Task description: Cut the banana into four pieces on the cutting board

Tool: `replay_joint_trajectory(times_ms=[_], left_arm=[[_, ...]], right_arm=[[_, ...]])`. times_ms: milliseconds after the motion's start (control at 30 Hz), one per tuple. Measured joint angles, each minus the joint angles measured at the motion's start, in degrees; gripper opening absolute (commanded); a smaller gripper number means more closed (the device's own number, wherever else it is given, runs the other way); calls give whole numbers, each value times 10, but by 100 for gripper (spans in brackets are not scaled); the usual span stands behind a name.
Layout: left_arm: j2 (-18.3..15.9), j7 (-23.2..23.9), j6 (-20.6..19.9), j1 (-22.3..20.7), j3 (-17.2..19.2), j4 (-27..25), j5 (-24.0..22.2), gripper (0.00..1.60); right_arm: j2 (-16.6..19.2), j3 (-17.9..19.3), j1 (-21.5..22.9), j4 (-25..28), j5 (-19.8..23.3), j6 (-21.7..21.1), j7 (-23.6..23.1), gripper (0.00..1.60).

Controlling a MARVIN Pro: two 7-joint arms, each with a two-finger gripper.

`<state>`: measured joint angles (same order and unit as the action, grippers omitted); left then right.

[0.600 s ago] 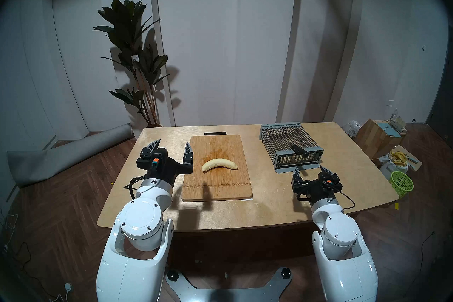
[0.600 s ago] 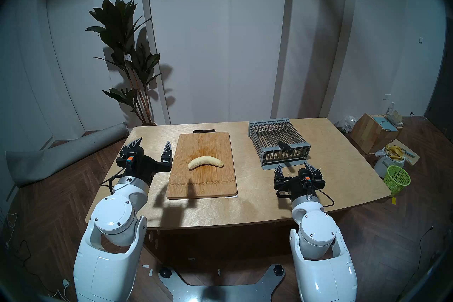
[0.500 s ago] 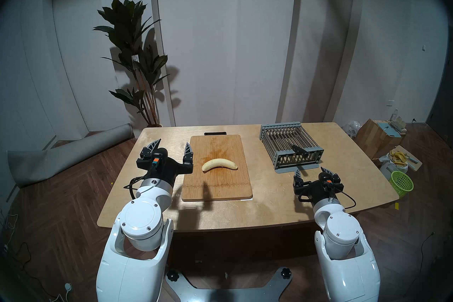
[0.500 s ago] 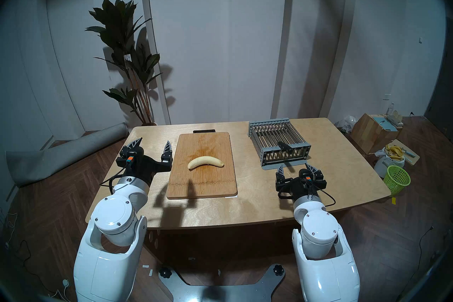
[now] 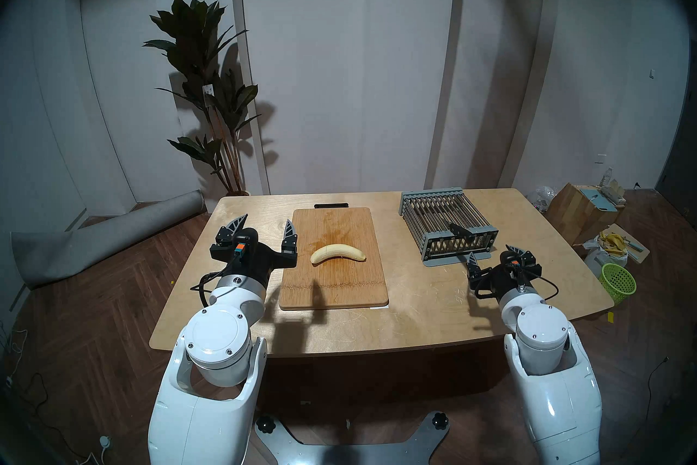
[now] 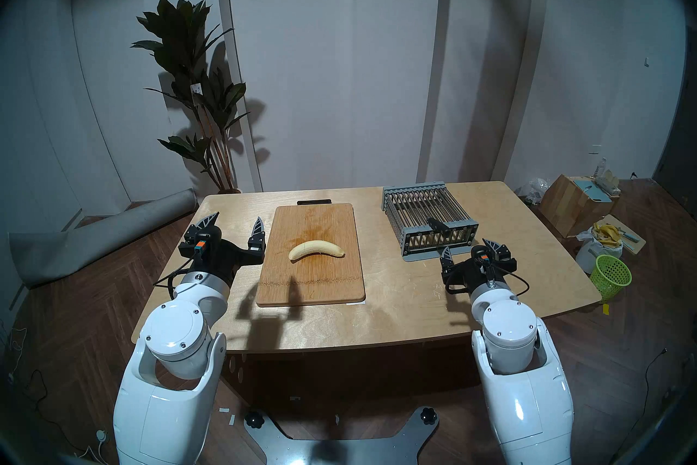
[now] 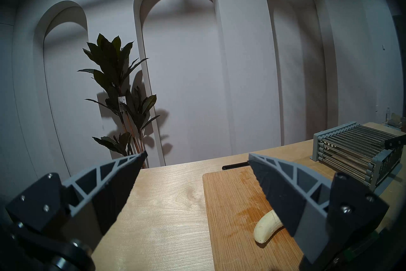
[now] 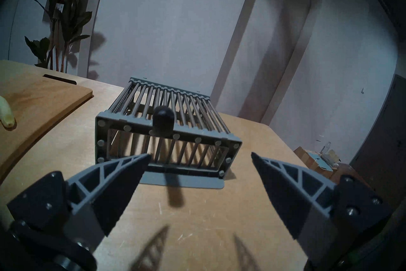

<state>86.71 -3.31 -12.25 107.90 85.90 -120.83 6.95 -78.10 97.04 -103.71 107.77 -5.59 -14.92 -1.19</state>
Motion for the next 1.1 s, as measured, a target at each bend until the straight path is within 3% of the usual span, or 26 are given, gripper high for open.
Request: replay_joint_trajectory(times_ms=[300,500,1100], left_arm=[[0,0,0,0,0,0,0,160],[0,0,0,0,0,0,0,160],[0,0,0,0,0,0,0,160]], right_arm=[[-17,-4,36,-26,38,6,-12,160],[-37,-17,64,-70,56,15,-2,160],[-44,-41,118,-105,58,26,17,160]])
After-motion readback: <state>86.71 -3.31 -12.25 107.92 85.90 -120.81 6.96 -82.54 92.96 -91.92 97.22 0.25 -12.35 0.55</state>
